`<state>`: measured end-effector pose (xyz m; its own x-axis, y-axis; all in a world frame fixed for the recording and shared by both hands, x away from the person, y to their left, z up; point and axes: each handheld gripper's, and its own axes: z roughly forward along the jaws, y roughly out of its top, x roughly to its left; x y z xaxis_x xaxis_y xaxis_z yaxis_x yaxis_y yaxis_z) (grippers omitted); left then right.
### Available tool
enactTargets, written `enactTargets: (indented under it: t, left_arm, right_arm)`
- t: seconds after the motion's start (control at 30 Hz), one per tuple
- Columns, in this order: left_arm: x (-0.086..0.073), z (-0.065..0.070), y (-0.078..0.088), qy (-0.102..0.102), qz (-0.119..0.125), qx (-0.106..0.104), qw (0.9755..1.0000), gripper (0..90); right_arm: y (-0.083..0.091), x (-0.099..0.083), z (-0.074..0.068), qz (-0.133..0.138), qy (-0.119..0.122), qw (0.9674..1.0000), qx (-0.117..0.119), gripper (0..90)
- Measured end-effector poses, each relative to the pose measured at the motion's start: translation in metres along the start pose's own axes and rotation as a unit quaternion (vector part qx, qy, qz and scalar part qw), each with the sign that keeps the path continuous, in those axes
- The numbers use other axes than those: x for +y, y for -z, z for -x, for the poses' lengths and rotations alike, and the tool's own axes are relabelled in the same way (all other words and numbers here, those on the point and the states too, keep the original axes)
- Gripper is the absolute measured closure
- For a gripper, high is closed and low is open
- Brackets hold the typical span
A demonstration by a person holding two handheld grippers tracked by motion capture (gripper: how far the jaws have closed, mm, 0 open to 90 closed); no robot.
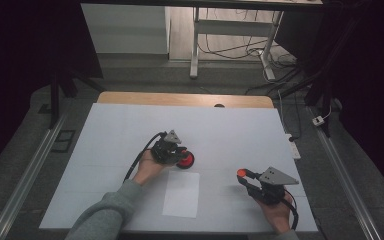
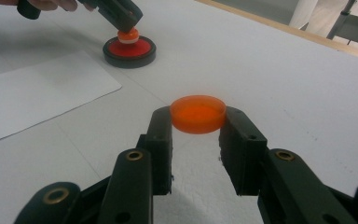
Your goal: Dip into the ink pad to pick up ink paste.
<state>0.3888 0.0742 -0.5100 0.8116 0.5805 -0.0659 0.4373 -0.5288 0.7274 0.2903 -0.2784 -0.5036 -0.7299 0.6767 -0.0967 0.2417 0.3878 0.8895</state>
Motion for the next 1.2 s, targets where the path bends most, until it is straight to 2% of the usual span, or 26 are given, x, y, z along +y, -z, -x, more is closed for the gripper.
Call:
enactTargets:
  t: [0.1,0.27,0.47,0.57,0.7,1.03,1.2]
  left_arm:
    - [-0.0006,0.0008,-0.0025,-0.008,-0.008,0.006,0.9999,72.6]
    - [-0.0015,0.0004,-0.0038,-0.005,-0.009,0.004,0.9999,72.6]
    - [-0.0015,0.0026,-0.0041,-0.013,-0.014,0.01,0.9998,72.8]
    - [-0.002,0.0026,-0.0047,-0.011,-0.012,0.009,0.9998,72.8]
    - [-0.0027,0.0053,-0.005,-0.018,-0.011,0.018,0.9996,72.9]
    - [-0.0036,0.0042,-0.0053,-0.012,-0.009,0.014,0.9998,72.9]
    - [-0.0028,0.0057,-0.0053,-0.013,-0.013,0.02,0.9996,73.0]
  right_arm:
    - [0.0001,-0.0001,0.0004,0.0,0.0,1.0,-0.001,64.6]
    - [0.0001,-0.0001,0.0,-0.001,0.001,1.0,-0.001,64.6]
    - [0.0004,-0.0001,-0.0004,-0.001,-0.001,1.0,0.0,64.6]
    - [0.0001,-0.0003,-0.001,-0.001,0.0,1.0,0.0,64.6]
    - [0.0006,0.0003,-0.0021,-0.002,-0.001,1.0,0.0,64.6]
    - [0.0004,0.0007,-0.0031,0.0,0.002,1.0,0.001,64.6]
    - [0.0002,0.0001,-0.0031,-0.003,0.0,1.0,0.0,64.6]
